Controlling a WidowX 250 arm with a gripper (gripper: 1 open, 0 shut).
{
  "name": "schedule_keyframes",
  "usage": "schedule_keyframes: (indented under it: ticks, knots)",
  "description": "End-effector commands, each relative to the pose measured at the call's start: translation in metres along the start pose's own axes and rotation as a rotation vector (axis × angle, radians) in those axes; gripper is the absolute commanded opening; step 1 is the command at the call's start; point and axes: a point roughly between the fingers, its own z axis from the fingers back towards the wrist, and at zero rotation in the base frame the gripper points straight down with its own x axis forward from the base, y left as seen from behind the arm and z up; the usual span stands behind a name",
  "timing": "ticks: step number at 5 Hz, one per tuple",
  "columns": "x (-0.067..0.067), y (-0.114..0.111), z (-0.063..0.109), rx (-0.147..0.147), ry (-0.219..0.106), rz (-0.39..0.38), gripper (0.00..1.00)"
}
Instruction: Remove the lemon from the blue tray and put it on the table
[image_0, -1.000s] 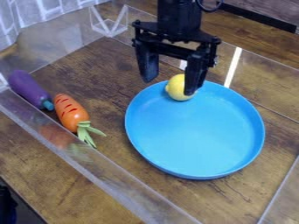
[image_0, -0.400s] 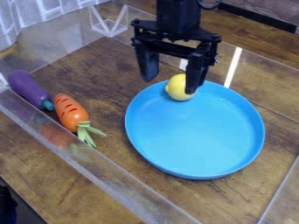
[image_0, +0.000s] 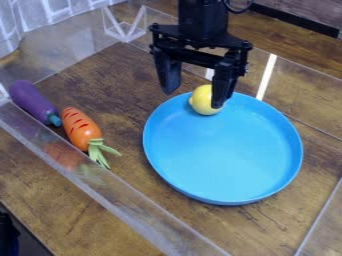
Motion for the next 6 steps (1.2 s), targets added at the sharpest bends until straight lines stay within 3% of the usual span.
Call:
schedule_keyframes:
  ticks: [1, 5, 6]
  knots:
    - [0.003, -0.008, 0.026, -0.014, -0.090, -0.020, 1.00]
    - [0.019, -0.006, 0.019, -0.028, -0.127, 0.007, 1.00]
    - [0.023, -0.008, 0.009, -0.023, -0.110, -0.012, 1.00]
